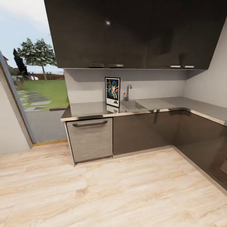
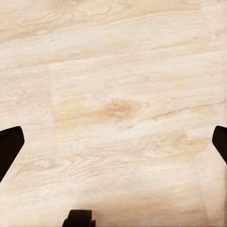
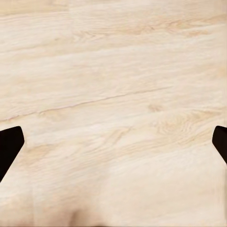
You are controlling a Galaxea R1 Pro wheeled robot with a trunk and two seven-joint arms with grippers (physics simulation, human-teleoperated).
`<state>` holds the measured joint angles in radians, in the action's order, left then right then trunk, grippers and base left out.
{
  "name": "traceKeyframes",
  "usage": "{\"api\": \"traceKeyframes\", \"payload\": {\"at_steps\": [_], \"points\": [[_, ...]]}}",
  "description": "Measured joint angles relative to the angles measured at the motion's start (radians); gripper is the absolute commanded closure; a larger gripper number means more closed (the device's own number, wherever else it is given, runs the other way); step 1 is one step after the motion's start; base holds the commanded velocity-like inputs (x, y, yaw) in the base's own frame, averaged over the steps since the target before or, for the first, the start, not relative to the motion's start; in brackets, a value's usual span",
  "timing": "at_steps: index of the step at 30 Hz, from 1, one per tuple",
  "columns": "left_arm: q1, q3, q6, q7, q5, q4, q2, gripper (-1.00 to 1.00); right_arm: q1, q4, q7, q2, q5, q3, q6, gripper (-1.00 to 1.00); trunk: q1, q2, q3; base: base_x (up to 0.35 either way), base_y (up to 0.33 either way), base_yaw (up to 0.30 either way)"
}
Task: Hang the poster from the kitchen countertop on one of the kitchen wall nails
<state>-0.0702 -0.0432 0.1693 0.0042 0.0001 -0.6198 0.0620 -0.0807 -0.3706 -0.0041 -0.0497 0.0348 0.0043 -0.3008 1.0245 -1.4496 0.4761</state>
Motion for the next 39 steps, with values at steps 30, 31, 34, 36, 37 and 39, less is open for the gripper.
{"api": "traceKeyframes", "payload": {"at_steps": [30,31,34,36,37,39], "points": [[0.000,-0.162,0.002,-0.035,0.055,-0.002,-0.035,-1.00,-0.031,-0.882,0.002,0.051,-0.002,0.016,0.337,-1.00,0.000,0.000,0.000,0.152,-0.129,0.005],[0.000,-0.162,0.002,-0.041,0.056,-0.003,-0.041,-1.00,-0.042,-0.914,0.002,0.056,-0.002,0.029,0.364,-1.00,0.000,0.000,0.000,0.000,0.000,0.000],[0.000,-0.171,0.001,-0.087,0.056,-0.003,-0.059,-1.00,-0.113,-0.994,0.002,0.074,-0.005,0.097,0.461,-1.00,0.000,0.000,0.000,0.000,0.000,0.000],[0.000,-0.203,0.000,-0.131,0.056,-0.003,-0.066,-1.00,-0.207,-1.024,0.002,0.088,-0.012,0.141,0.559,-1.00,0.000,0.000,0.000,0.000,0.000,0.000],[0.000,-0.212,0.000,-0.138,0.056,-0.004,-0.067,-1.00,-0.234,-1.027,0.002,0.093,-0.015,0.148,0.588,-1.00,0.000,0.000,0.000,0.000,0.000,0.000],[0.000,-0.226,0.001,-0.148,0.056,-0.004,-0.069,-1.00,-0.283,-1.033,0.003,0.104,-0.025,0.157,0.645,-1.00,0.000,0.000,0.000,0.000,0.000,0.000]]}}
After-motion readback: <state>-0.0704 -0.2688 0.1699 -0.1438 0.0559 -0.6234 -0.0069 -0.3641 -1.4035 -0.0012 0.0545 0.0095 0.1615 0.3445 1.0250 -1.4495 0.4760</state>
